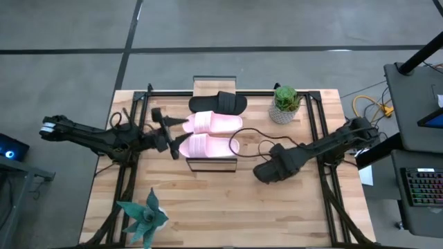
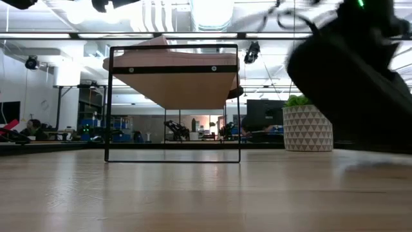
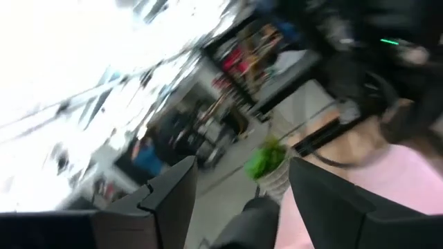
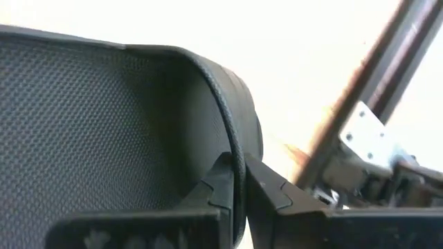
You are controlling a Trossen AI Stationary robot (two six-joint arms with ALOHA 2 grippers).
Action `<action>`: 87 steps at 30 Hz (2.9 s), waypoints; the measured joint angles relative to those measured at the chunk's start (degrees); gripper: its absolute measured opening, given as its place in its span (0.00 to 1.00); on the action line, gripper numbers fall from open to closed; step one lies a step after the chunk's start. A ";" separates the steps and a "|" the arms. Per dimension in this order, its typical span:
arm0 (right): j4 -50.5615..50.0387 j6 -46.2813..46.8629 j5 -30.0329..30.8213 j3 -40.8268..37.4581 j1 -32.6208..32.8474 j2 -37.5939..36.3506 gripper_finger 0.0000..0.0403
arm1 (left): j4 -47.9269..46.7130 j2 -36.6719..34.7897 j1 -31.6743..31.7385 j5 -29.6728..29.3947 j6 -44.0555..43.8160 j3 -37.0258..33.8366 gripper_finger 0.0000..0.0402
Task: Pick and place slides into the shelf
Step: Put the black slipper on the shelf
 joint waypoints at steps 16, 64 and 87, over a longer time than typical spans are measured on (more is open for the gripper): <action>-5.23 -9.93 13.66 22.58 -0.23 -1.43 0.03 | -0.74 12.66 -0.04 17.82 11.46 7.16 0.53; -4.42 -19.61 27.97 24.21 -3.50 -0.47 0.03 | -1.07 45.28 -1.77 20.62 13.33 33.88 0.53; 0.72 -25.70 30.04 28.60 -3.48 -0.47 0.03 | -1.84 45.86 -1.31 19.06 12.96 34.51 0.53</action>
